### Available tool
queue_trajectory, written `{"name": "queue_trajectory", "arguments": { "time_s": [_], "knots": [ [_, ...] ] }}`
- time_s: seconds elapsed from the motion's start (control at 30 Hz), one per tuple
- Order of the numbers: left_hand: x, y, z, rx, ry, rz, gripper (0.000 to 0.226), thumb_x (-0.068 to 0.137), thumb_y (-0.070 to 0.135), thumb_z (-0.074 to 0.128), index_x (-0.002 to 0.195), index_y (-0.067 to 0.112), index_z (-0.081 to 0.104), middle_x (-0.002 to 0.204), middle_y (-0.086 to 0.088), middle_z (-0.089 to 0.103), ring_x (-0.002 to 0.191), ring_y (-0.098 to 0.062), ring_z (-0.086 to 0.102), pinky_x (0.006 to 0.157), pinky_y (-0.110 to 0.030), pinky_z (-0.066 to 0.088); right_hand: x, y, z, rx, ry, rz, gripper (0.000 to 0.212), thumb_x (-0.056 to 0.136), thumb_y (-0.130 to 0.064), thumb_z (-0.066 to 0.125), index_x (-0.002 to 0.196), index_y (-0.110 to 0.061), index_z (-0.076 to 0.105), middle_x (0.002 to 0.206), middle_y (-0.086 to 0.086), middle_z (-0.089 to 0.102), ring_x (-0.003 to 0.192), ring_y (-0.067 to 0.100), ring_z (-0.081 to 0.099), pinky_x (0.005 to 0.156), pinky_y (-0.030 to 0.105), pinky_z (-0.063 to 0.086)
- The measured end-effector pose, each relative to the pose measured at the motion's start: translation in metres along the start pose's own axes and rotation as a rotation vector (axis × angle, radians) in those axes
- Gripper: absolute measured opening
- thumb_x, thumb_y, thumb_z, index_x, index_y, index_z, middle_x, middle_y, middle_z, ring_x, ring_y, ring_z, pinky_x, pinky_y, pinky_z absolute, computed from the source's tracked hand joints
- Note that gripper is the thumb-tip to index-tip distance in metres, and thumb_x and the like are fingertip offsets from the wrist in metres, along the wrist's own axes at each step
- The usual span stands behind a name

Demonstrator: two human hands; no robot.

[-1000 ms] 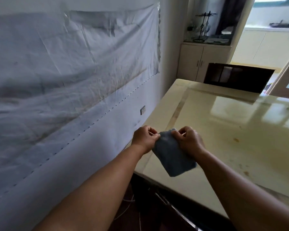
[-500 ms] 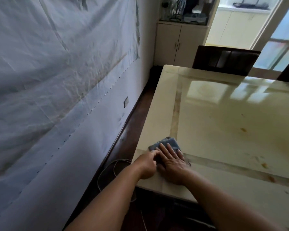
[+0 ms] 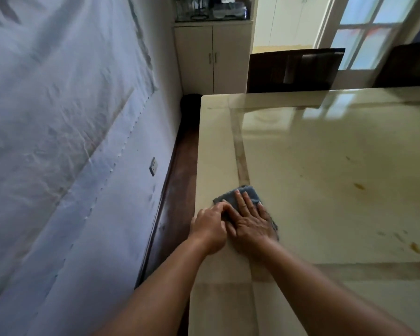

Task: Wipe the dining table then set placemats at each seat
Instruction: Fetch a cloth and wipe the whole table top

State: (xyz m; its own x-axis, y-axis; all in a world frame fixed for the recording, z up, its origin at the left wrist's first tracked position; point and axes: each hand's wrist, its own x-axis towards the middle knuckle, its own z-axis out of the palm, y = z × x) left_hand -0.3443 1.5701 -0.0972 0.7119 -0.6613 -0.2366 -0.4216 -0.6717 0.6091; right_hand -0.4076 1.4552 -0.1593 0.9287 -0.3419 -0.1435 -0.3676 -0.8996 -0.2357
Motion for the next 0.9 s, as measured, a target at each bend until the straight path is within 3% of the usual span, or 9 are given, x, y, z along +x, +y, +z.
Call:
{"name": "queue_trajectory", "arguments": {
  "time_s": [0.07,0.3,0.47,0.63,0.73,0.83,0.9],
  "knots": [
    [0.027,-0.001,-0.005,-0.008,0.035,0.031,0.034,0.088,0.022,0.042,0.118,0.038,0.047,0.128,0.003,0.055,0.120,-0.021,0.046,0.106,-0.045,0.030,0.026,0.002,-0.002,0.000,0.008,0.050,0.051,0.090,-0.060,0.006,0.123,-0.052,-0.032,0.143,-0.009,-0.039,0.132,0.014,-0.036,0.109,0.037,-0.022],
    [0.092,-0.019,-0.019,-0.004,0.052,0.102,0.047,0.090,0.020,0.044,0.135,0.030,0.038,0.145,0.001,0.041,0.133,-0.019,0.035,0.113,-0.043,0.025,0.110,0.009,-0.028,0.019,-0.020,0.052,0.057,0.095,-0.056,0.012,0.143,-0.042,-0.016,0.146,-0.013,-0.029,0.138,0.010,-0.026,0.112,0.038,-0.016],
    [0.111,-0.008,-0.017,-0.063,0.129,0.119,0.031,0.090,0.020,0.044,0.120,0.026,0.049,0.129,-0.001,0.053,0.120,-0.020,0.046,0.106,-0.045,0.035,0.111,0.012,-0.030,0.038,0.016,0.105,0.055,0.095,-0.055,0.010,0.144,-0.041,-0.012,0.149,-0.017,-0.024,0.136,0.005,-0.026,0.109,0.033,-0.019],
    [0.109,0.008,-0.012,-0.011,0.006,0.169,0.044,0.088,0.012,0.041,0.131,0.023,0.042,0.138,-0.002,0.045,0.128,-0.021,0.039,0.111,-0.045,0.029,0.063,0.058,-0.040,0.098,0.012,0.432,0.056,0.097,-0.050,0.013,0.146,-0.036,-0.011,0.154,-0.011,-0.024,0.142,0.011,-0.022,0.113,0.036,-0.014],
    [0.096,0.010,-0.011,-0.007,-0.094,0.191,0.045,0.090,0.011,0.040,0.133,0.022,0.040,0.140,-0.002,0.044,0.130,-0.021,0.037,0.112,-0.046,0.028,0.003,0.077,-0.043,0.161,0.032,0.742,0.054,0.099,-0.044,0.013,0.148,-0.035,-0.009,0.156,-0.008,-0.022,0.143,0.014,-0.020,0.114,0.040,-0.011],
    [0.078,0.011,-0.013,-0.025,-0.158,0.245,0.045,0.090,0.011,0.040,0.133,0.023,0.041,0.141,-0.002,0.045,0.132,-0.021,0.037,0.112,-0.047,0.028,-0.046,0.067,-0.038,0.201,0.075,0.975,0.053,0.099,-0.043,0.012,0.147,-0.036,-0.011,0.156,-0.008,-0.023,0.144,0.015,-0.019,0.116,0.042,-0.010],
    [0.068,0.010,-0.017,-0.048,-0.204,0.279,0.045,0.091,0.010,0.041,0.134,0.023,0.041,0.141,-0.002,0.046,0.132,-0.021,0.038,0.112,-0.047,0.030,-0.056,0.041,-0.031,0.207,0.099,1.019,0.053,0.099,-0.042,0.011,0.147,-0.034,-0.013,0.156,-0.007,-0.024,0.144,0.016,-0.020,0.117,0.043,-0.010]
  ]
}}
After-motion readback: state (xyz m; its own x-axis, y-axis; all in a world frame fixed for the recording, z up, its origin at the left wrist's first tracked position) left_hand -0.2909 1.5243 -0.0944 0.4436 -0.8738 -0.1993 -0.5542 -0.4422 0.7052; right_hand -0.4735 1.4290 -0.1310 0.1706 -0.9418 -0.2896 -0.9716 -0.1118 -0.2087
